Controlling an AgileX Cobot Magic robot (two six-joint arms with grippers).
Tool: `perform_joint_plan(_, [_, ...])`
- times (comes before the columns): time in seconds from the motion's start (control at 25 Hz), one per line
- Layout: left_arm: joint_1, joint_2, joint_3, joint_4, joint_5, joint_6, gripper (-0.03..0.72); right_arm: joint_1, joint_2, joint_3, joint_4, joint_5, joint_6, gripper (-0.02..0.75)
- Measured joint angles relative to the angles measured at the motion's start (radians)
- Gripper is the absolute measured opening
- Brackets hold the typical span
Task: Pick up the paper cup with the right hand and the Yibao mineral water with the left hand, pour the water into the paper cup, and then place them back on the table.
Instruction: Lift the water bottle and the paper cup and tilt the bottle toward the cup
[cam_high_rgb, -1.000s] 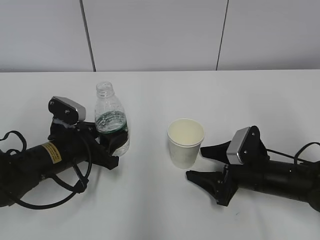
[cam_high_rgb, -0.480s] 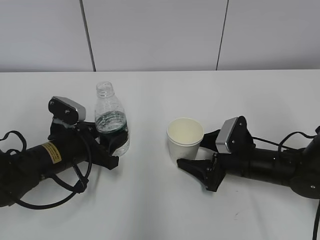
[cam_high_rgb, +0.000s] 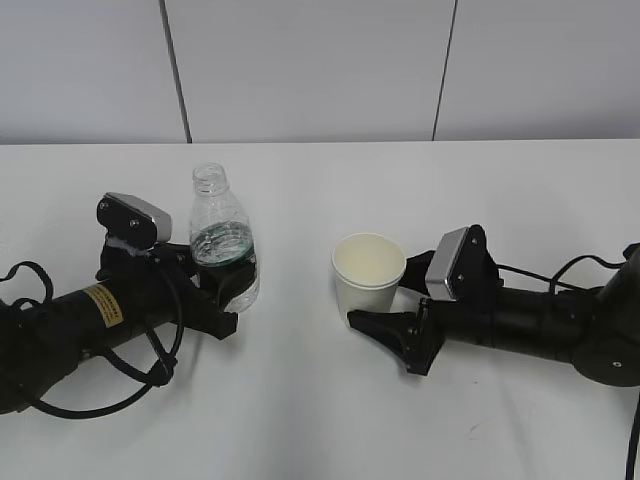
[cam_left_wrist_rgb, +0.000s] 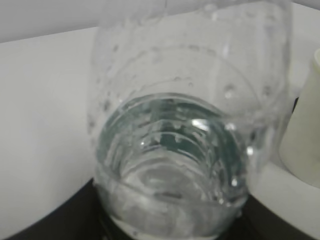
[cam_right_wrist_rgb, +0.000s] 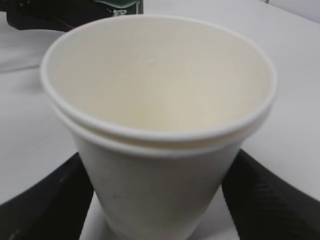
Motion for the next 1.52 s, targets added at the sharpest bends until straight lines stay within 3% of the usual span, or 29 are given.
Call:
perform_joint_plan(0.12, [0.0, 0.0, 0.0, 0.0, 0.0, 0.0, 0.356, 0.0, 0.0, -0.011, -0.002, 0.0, 0.0, 0.582])
perform_joint_plan(0.36, [0.0, 0.0, 0.0, 0.0, 0.0, 0.0, 0.356, 0.0, 0.0, -0.028, -0.008, 0.0, 0.008, 0.474])
perform_joint_plan(0.76, [0.0, -0.041, 0.0, 0.051, 0.029, 0.007, 0.356, 0.0, -0.006, -0.034, -0.062, 0.0, 0.028, 0.459])
perform_joint_plan(1.24, [0.0, -0.156, 0.0, -0.03, 0.025, 0.225, 0.356, 0.003, -0.052, -0.07, -0.209, 0.0, 0.118, 0.459])
perform_joint_plan(1.52, [0.0, -0.156, 0.0, -0.101, 0.026, 0.397, 0.355, 0.075, -0.052, -0.116, -0.256, 0.0, 0.143, 0.458])
